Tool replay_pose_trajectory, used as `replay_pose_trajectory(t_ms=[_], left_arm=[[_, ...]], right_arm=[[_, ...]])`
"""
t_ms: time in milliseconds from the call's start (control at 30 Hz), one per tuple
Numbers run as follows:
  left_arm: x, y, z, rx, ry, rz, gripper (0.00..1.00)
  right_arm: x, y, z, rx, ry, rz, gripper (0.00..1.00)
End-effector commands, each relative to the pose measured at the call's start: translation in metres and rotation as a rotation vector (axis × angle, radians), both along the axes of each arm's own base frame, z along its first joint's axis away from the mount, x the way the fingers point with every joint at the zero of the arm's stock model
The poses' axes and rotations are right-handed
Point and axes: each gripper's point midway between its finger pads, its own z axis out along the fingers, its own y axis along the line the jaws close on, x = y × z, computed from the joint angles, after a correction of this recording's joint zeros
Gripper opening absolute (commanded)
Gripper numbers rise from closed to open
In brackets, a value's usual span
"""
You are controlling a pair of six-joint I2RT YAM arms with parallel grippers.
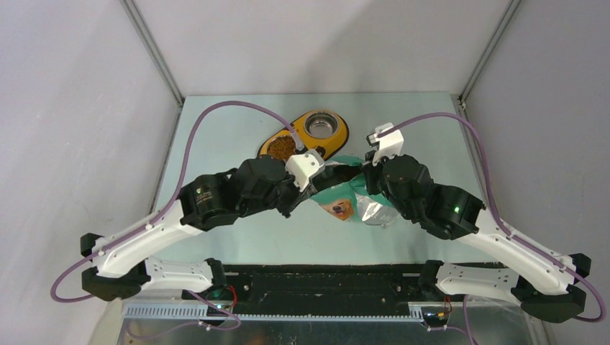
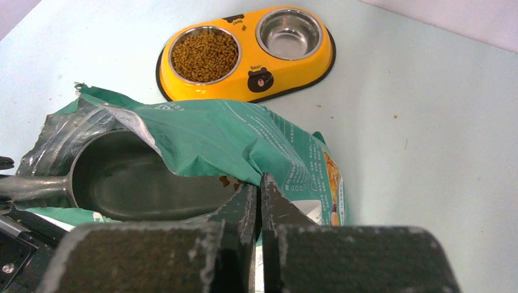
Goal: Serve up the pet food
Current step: Adjust the spatula in the pet food bag.
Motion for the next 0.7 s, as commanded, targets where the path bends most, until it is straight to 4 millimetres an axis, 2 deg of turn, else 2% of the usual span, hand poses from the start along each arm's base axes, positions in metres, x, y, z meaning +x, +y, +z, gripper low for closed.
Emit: replay_pose_trajectory(t_ms=[0, 33, 67, 100, 133, 167, 200, 233, 267, 300, 333, 533, 667], left_arm=[[-0.003, 0.029, 0.018, 0.032, -0.051, -0.002, 0.0], [-0.001, 0.031, 0.021, 0.026, -0.044, 0.026, 0.0], [0.0, 0.031, 0.014, 0.061, -0.023, 0.036, 0.0], [0.001, 0.03, 0.021, 0.047, -0.016, 0.056, 0.0], [0.002, 0.027, 0.013, 0.083, 0.017, 0.066, 0.0], [0.002, 0.022, 0.022, 0.068, 0.023, 0.062, 0.0], [0.002, 0.017, 0.012, 0.12, 0.058, 0.061, 0.0], [0.002, 0.01, 0.01, 0.149, 0.083, 0.05, 0.0], [0.002, 0.006, 0.017, 0.142, 0.088, 0.042, 0.0], [0.003, 0.003, 0.005, 0.203, 0.114, 0.042, 0.0], [0.004, 0.001, 0.008, 0.206, 0.114, 0.039, 0.0], [0.006, -0.016, -0.02, 0.259, 0.21, 0.01, 0.0], [0.019, -0.042, -0.041, 0.249, 0.23, 0.026, 0.0]], right_arm=[[0.01, -0.032, 0.011, -0.047, -0.063, -0.119, 0.0], [0.01, -0.032, 0.011, -0.046, -0.063, -0.119, 0.0], [0.01, -0.032, 0.011, -0.046, -0.064, -0.119, 0.0], [0.01, -0.032, 0.011, -0.043, -0.064, -0.119, 0.0], [0.01, -0.031, 0.011, -0.04, -0.062, -0.115, 0.0], [0.011, -0.031, 0.011, -0.038, -0.062, -0.115, 0.0], [0.011, -0.03, 0.011, -0.037, -0.058, -0.108, 0.0], [0.011, -0.03, 0.01, -0.037, -0.056, -0.109, 0.0], [0.011, -0.029, 0.01, -0.035, -0.053, -0.105, 0.0], [0.011, -0.029, 0.01, -0.035, -0.051, -0.104, 0.0], [0.01, -0.03, 0.01, -0.032, -0.051, -0.106, 0.0], [0.01, -0.031, 0.012, 0.001, -0.053, -0.096, 0.0], [0.009, -0.031, 0.013, 0.023, -0.053, -0.093, 0.0]])
